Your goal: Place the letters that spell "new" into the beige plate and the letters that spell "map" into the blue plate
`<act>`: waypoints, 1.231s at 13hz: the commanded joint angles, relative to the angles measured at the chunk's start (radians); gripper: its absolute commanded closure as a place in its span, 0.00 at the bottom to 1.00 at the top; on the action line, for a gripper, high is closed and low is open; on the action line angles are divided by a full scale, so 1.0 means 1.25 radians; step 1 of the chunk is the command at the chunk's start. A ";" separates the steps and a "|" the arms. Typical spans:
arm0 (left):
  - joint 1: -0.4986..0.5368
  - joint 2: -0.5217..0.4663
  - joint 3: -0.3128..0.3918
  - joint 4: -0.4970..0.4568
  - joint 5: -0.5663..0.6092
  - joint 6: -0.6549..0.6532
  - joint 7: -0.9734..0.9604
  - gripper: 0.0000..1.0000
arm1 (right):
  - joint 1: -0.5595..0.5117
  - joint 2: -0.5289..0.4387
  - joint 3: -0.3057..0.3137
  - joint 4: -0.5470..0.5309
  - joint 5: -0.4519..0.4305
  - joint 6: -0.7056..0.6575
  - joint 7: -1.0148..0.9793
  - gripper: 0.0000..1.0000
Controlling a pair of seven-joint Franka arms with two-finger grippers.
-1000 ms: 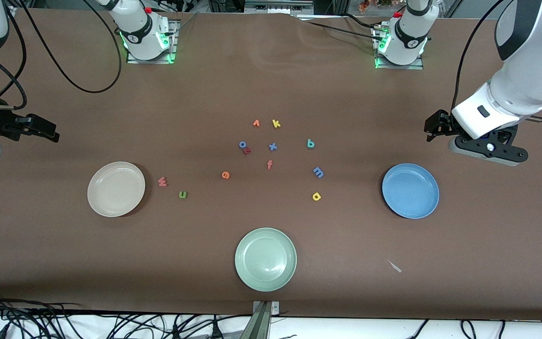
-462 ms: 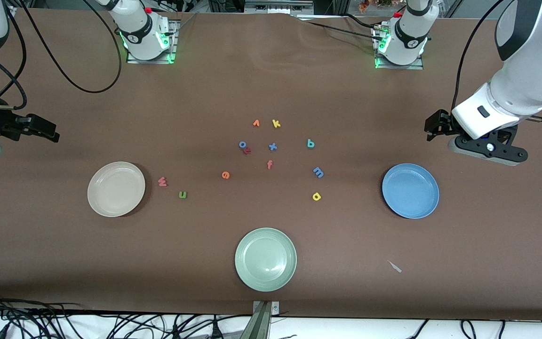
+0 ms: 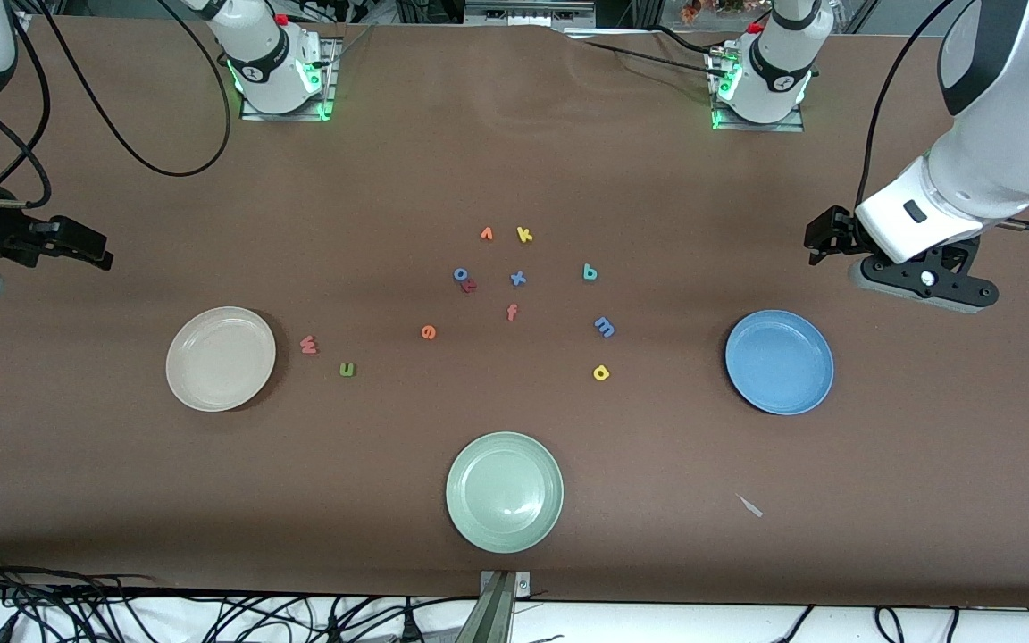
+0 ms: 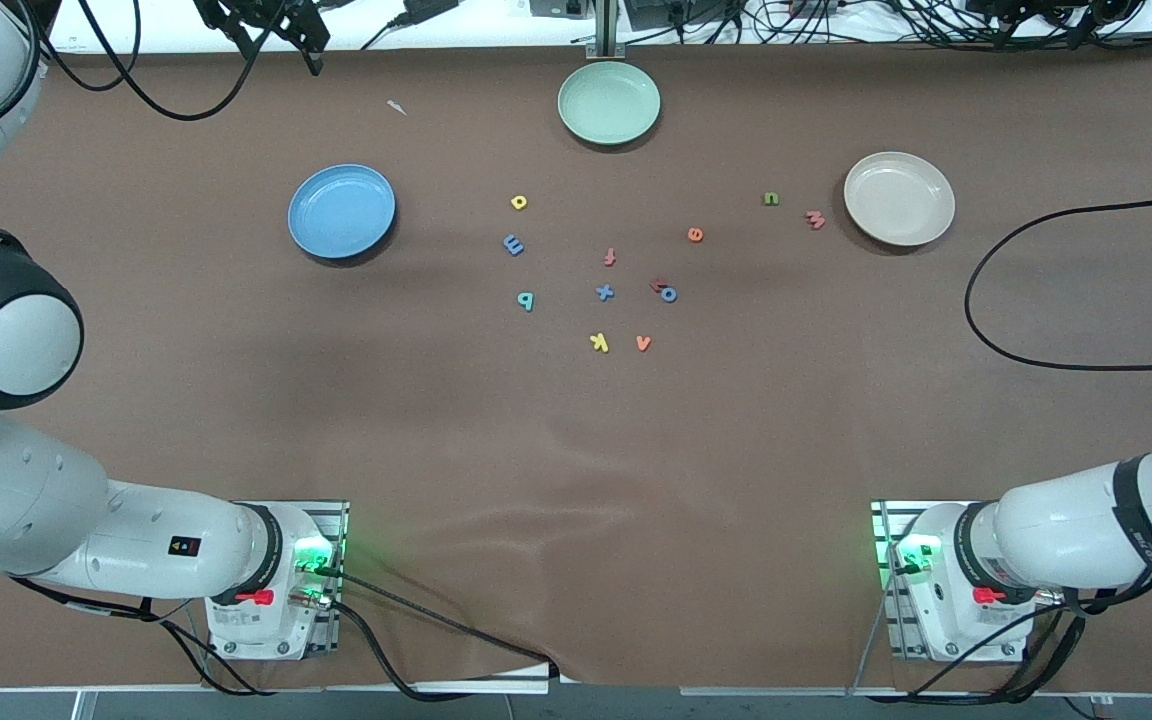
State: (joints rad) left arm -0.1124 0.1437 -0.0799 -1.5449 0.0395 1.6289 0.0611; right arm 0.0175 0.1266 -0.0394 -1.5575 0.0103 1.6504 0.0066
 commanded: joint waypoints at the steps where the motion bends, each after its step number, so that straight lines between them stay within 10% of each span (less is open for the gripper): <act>1: -0.003 0.009 0.000 0.021 -0.003 -0.018 -0.006 0.00 | -0.002 -0.008 0.003 0.000 0.000 -0.007 0.007 0.00; 16: -0.011 0.015 -0.001 0.022 0.005 -0.029 -0.021 0.00 | -0.004 -0.001 0.001 0.000 -0.003 -0.013 -0.003 0.00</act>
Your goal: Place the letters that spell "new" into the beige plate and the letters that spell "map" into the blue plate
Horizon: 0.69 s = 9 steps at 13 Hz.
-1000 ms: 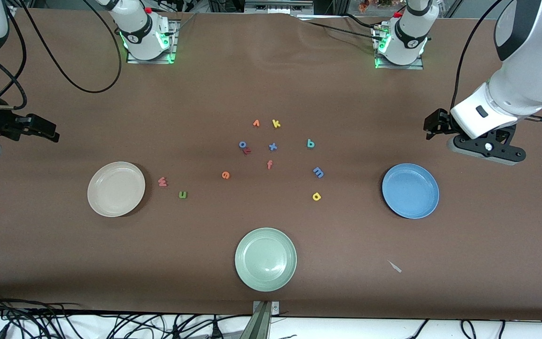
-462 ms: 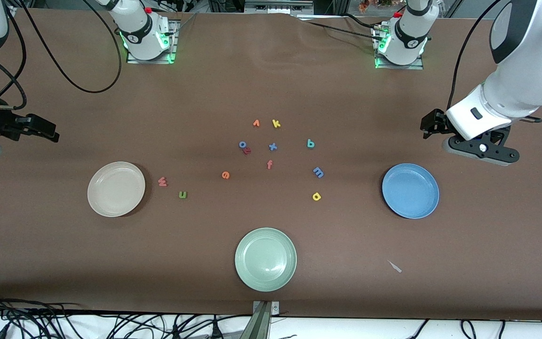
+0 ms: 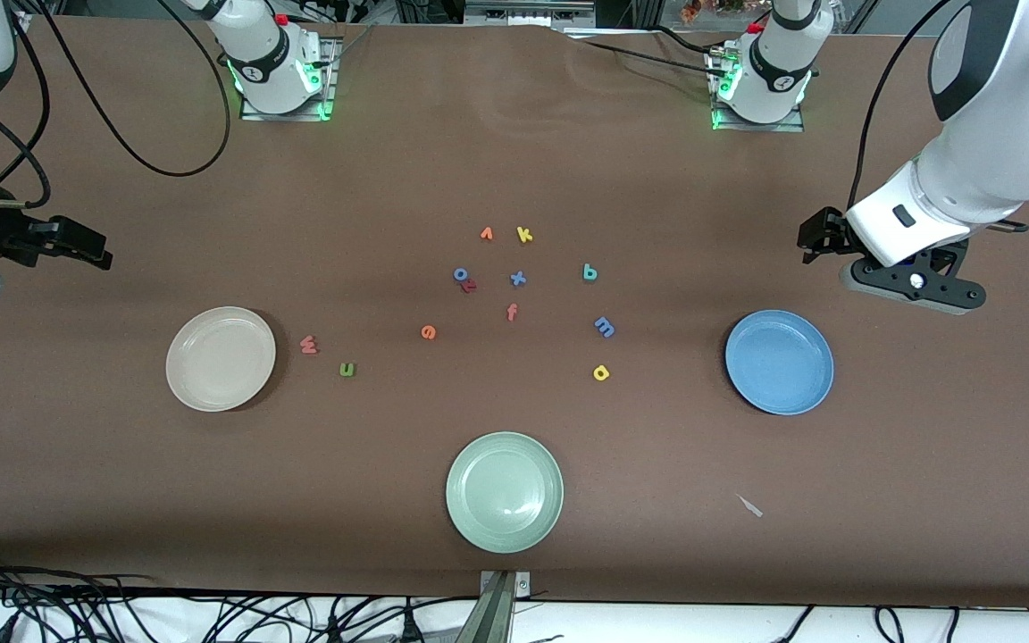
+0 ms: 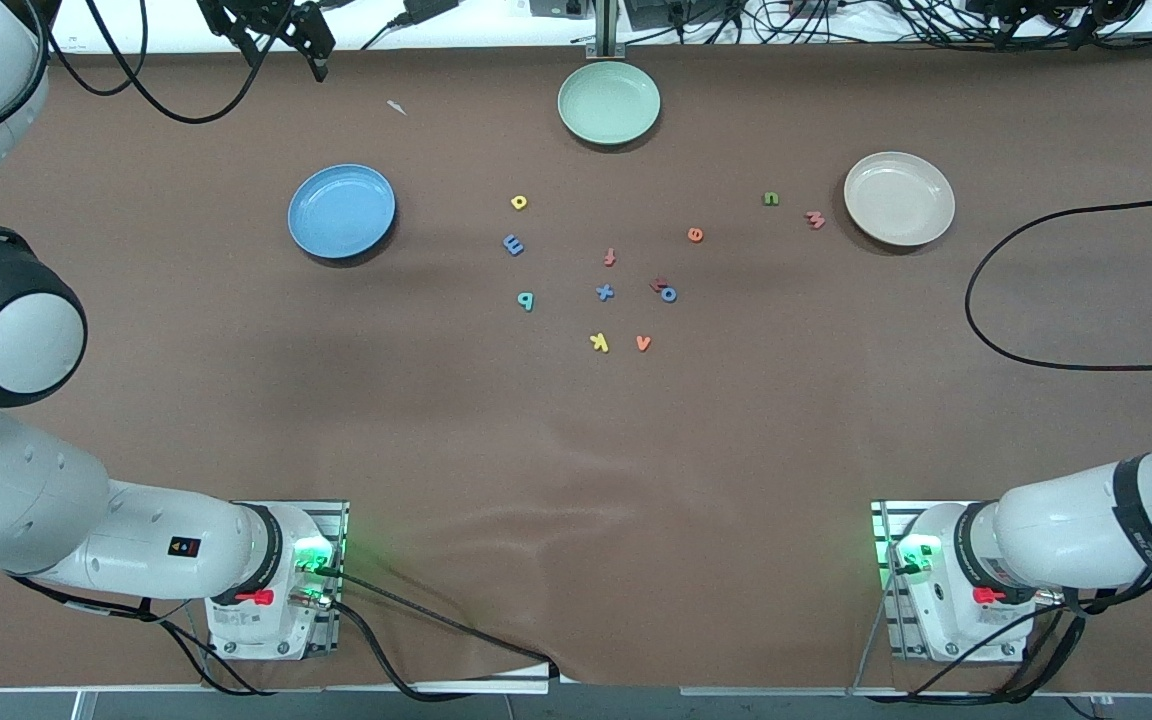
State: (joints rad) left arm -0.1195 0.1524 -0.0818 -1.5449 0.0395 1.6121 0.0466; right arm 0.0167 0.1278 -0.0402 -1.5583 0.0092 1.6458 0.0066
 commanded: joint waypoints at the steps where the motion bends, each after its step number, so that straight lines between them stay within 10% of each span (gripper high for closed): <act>1: -0.005 0.008 0.000 0.022 0.005 -0.016 -0.009 0.00 | -0.005 0.000 0.002 0.001 -0.002 -0.008 -0.003 0.00; 9: -0.015 0.013 0.000 0.022 0.006 -0.016 -0.009 0.00 | 0.046 0.026 0.009 0.001 -0.006 -0.028 0.007 0.00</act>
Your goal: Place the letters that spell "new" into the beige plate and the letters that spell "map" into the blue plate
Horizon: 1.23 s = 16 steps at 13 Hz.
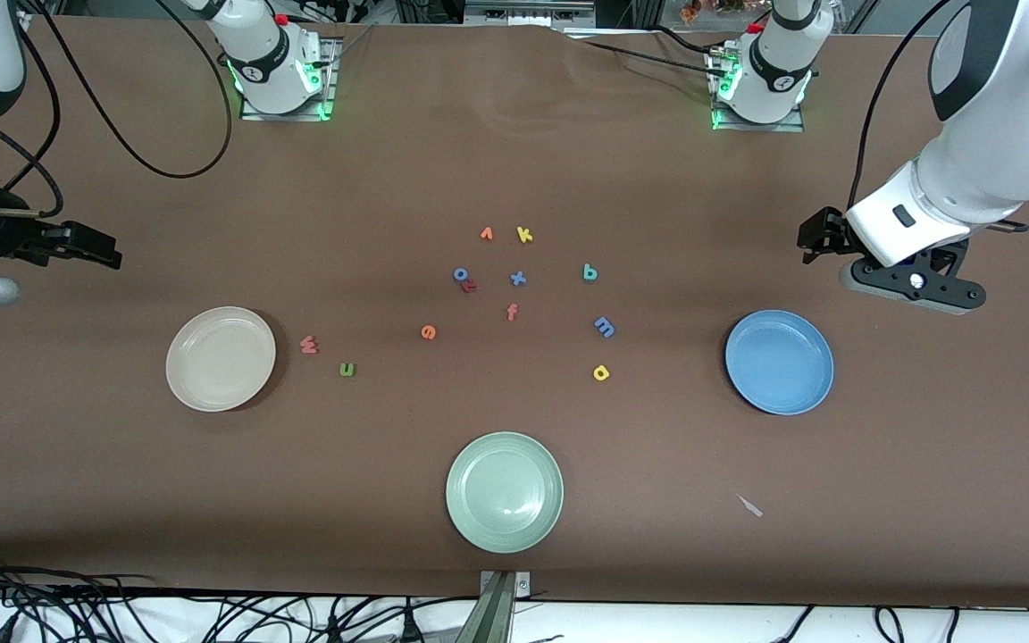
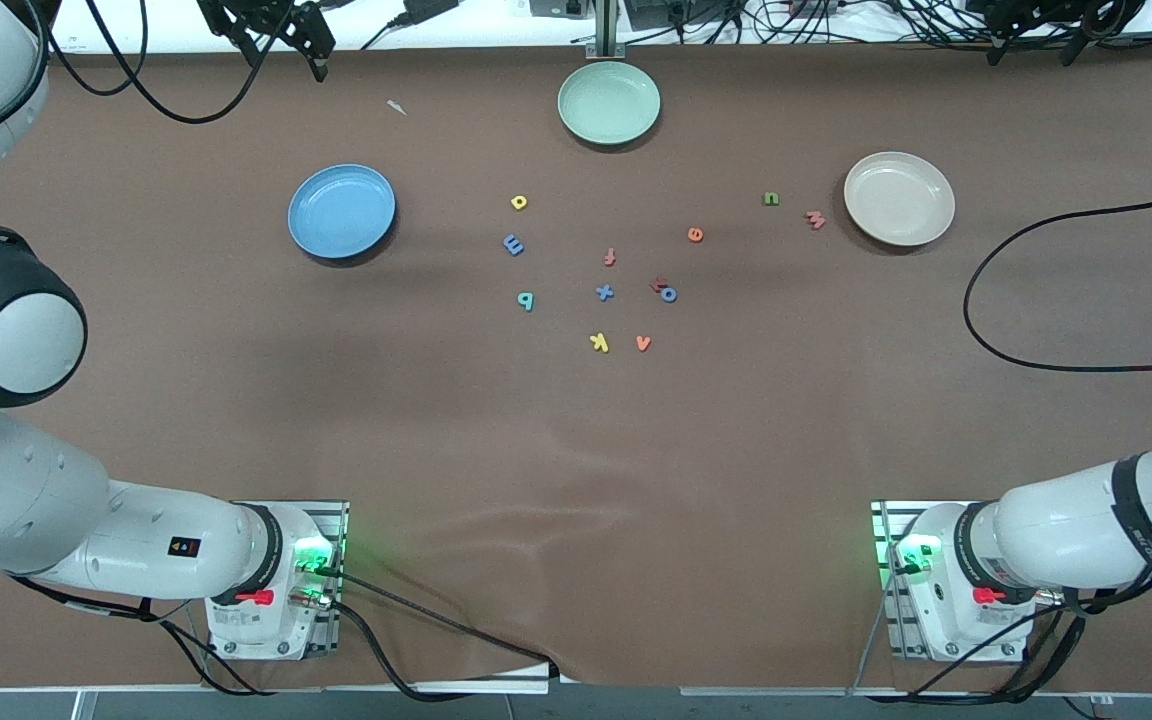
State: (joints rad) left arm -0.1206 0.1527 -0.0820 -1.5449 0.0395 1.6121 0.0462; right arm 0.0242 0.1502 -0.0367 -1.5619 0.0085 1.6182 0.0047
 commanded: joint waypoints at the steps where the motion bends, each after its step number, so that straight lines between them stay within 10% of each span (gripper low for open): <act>1: -0.014 0.013 0.001 0.022 0.005 -0.016 -0.010 0.00 | 0.060 0.022 0.006 0.005 -0.012 -0.005 0.010 0.00; 16: -0.018 0.014 -0.002 0.023 0.005 -0.016 -0.076 0.00 | 0.163 0.196 0.007 -0.014 0.029 0.221 0.246 0.00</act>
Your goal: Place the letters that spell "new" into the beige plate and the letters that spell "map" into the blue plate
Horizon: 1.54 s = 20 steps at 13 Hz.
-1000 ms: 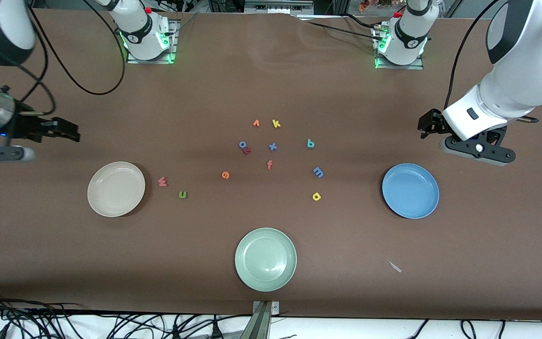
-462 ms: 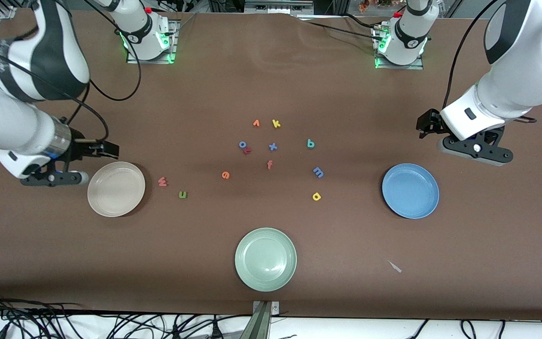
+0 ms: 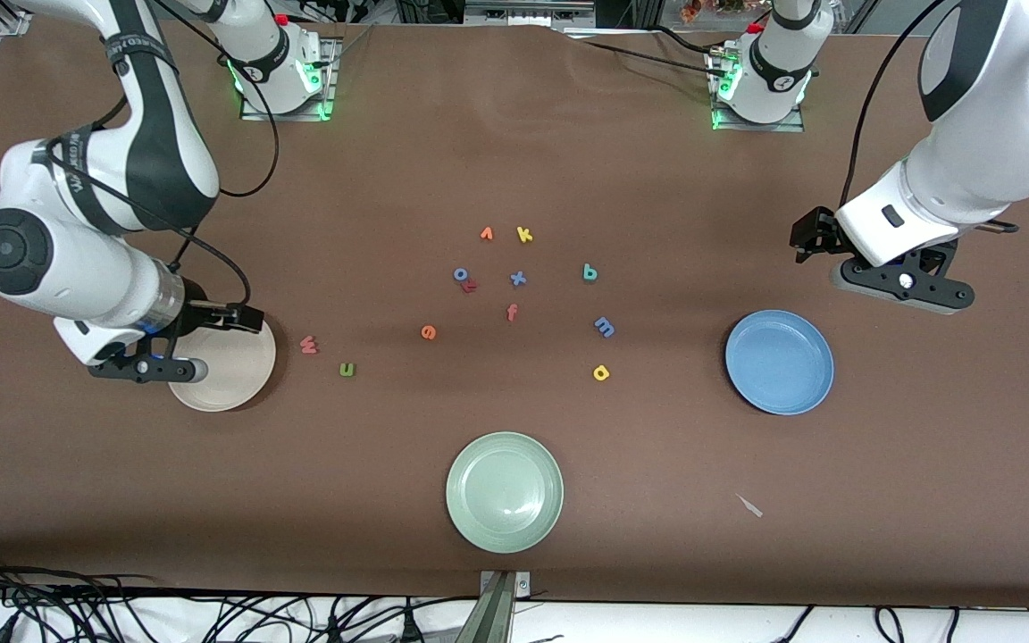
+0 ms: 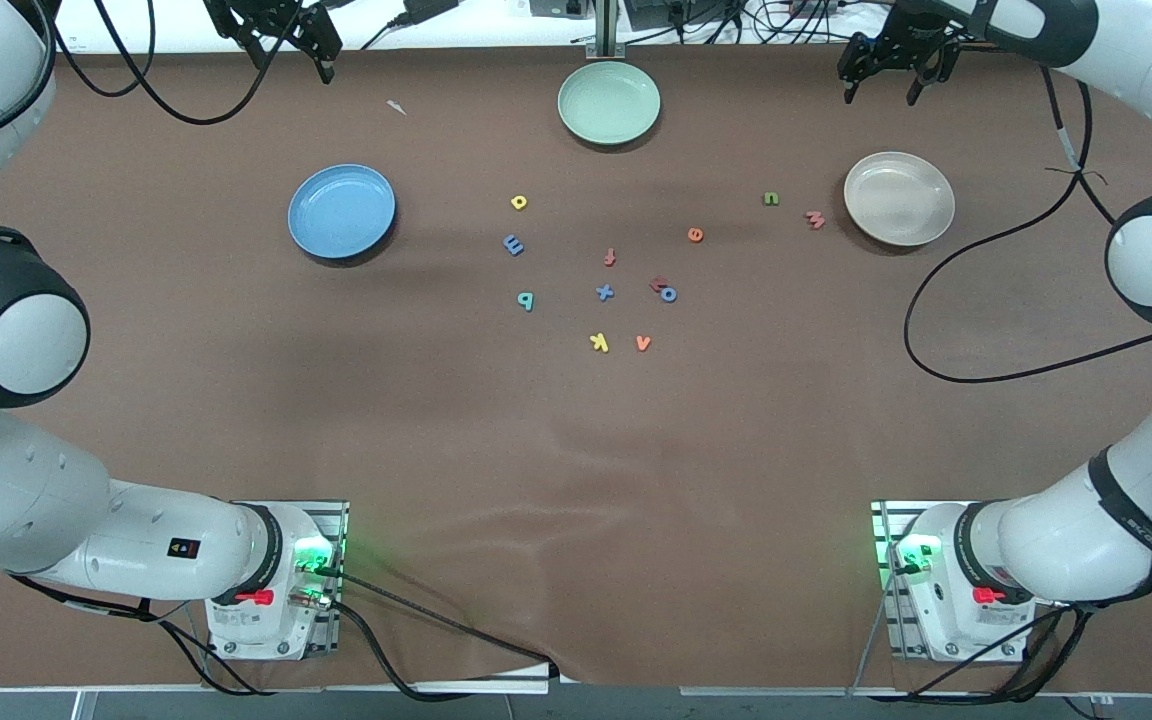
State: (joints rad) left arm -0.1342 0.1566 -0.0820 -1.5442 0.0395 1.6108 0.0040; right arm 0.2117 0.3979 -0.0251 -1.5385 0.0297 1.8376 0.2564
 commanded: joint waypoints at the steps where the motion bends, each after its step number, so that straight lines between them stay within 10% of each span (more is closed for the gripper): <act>1: -0.007 0.011 -0.002 0.023 0.005 -0.015 -0.042 0.00 | 0.015 -0.003 -0.002 -0.061 0.012 0.088 0.068 0.00; 8: -0.013 0.059 -0.007 0.023 0.004 -0.010 -0.028 0.00 | 0.022 -0.012 -0.002 -0.315 0.013 0.405 0.194 0.00; 20: -0.134 0.221 -0.023 0.023 -0.083 0.126 -0.345 0.00 | 0.034 0.073 -0.003 -0.398 0.066 0.615 0.437 0.01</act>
State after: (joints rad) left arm -0.2921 0.3999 -0.1196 -1.5440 -0.0121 1.7440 -0.3446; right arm 0.2402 0.4666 -0.0251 -2.0338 0.0920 2.5502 0.7848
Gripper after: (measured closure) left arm 0.000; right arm 0.009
